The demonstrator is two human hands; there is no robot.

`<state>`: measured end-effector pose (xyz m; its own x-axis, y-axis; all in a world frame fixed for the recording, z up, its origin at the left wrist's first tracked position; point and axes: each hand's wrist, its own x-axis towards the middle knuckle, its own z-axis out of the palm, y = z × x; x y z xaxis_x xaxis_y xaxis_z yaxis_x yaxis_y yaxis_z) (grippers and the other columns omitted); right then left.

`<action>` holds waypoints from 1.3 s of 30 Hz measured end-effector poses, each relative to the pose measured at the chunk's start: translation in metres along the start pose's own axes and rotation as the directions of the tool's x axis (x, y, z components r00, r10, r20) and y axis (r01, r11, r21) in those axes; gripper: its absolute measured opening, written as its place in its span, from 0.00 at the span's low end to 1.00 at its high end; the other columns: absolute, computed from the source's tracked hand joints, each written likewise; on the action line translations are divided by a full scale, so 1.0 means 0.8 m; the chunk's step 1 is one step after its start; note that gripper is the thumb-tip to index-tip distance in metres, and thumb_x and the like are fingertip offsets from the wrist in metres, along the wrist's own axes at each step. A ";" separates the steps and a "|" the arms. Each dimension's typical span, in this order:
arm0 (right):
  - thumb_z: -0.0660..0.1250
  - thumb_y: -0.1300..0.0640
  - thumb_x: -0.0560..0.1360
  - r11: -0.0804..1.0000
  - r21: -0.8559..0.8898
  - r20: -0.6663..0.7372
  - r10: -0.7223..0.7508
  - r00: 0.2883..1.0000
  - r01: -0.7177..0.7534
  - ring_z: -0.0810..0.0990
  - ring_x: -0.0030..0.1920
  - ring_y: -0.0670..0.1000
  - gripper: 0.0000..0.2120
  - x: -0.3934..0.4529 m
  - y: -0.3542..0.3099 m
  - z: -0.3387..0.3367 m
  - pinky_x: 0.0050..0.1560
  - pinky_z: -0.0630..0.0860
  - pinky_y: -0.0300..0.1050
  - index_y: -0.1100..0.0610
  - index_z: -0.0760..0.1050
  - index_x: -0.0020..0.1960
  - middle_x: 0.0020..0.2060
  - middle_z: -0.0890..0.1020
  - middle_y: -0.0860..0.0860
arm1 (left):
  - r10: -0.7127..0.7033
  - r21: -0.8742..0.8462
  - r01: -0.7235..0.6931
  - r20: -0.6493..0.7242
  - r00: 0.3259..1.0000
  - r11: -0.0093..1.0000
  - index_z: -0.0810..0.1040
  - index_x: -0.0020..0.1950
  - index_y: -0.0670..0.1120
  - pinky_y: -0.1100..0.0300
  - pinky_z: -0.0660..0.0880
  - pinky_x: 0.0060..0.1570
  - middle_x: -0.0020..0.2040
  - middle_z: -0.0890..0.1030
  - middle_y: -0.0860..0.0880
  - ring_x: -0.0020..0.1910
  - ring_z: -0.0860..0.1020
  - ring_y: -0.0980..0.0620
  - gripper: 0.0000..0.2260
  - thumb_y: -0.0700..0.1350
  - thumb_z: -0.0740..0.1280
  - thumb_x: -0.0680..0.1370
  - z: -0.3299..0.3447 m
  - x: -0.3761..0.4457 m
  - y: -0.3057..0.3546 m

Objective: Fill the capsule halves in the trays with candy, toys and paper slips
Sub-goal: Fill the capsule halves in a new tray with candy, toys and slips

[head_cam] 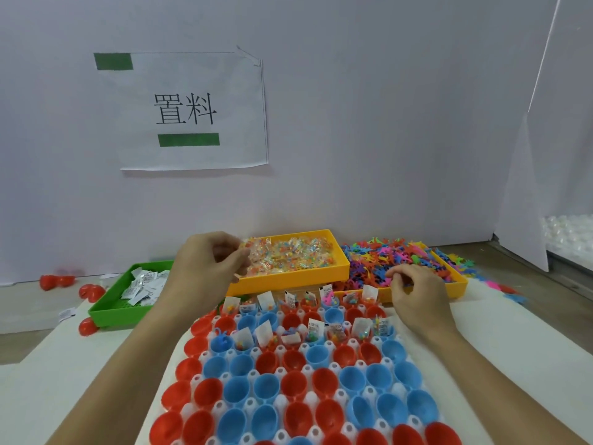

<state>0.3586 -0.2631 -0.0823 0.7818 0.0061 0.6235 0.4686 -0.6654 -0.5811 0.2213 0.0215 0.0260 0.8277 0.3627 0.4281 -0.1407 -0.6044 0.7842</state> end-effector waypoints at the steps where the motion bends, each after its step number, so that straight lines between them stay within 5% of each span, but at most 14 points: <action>1: 0.64 0.65 0.78 1.000 0.000 0.000 0.000 1.000 0.000 0.78 0.48 0.53 0.08 0.000 0.000 -0.001 0.47 0.71 0.44 0.59 0.82 0.49 0.43 0.83 0.52 | -0.032 -0.016 0.032 0.024 0.999 0.999 0.81 0.46 0.46 0.67 0.77 0.32 0.35 0.84 0.50 0.34 0.82 0.56 0.04 0.40 0.68 0.79 -0.003 -0.001 -0.003; 12: 0.65 0.67 0.77 1.000 0.009 -0.042 -0.022 0.999 0.022 0.79 0.46 0.54 0.08 0.001 -0.001 -0.001 0.47 0.75 0.48 0.60 0.83 0.48 0.43 0.84 0.54 | -0.028 0.034 0.020 0.259 0.965 0.999 0.78 0.49 0.45 0.61 0.77 0.36 0.34 0.84 0.46 0.32 0.79 0.53 0.02 0.39 0.69 0.78 -0.031 0.000 -0.007; 20: 0.65 0.67 0.77 0.999 0.000 -0.037 -0.035 0.999 0.035 0.79 0.44 0.55 0.08 0.002 0.001 0.000 0.45 0.74 0.46 0.60 0.83 0.48 0.42 0.84 0.55 | -0.148 0.316 -0.052 0.577 0.803 0.947 0.84 0.48 0.49 0.60 0.79 0.40 0.38 0.84 0.45 0.35 0.79 0.54 0.08 0.39 0.67 0.80 -0.057 -0.008 -0.024; 33: 0.65 0.67 0.78 0.999 0.016 -0.051 -0.028 0.998 0.029 0.79 0.45 0.53 0.08 0.002 0.002 0.002 0.46 0.73 0.45 0.61 0.83 0.49 0.44 0.84 0.56 | -0.131 0.271 -0.034 0.567 0.813 0.962 0.82 0.45 0.53 0.62 0.79 0.40 0.37 0.82 0.47 0.35 0.79 0.54 0.10 0.38 0.68 0.78 -0.064 -0.010 -0.038; 39: 0.65 0.67 0.78 0.999 0.015 -0.056 -0.033 0.998 0.034 0.78 0.46 0.51 0.08 0.001 0.004 0.003 0.47 0.75 0.45 0.61 0.83 0.50 0.45 0.84 0.56 | -0.135 0.227 -0.019 0.640 0.757 0.974 0.85 0.41 0.52 0.62 0.79 0.39 0.39 0.84 0.46 0.36 0.81 0.52 0.14 0.35 0.67 0.78 -0.066 -0.012 -0.035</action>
<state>0.3617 -0.2636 -0.0849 0.7417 -0.0133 0.6706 0.5013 -0.6534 -0.5673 0.1889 0.0728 0.0236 0.9928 -0.0979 -0.0690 -0.0291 -0.7562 0.6537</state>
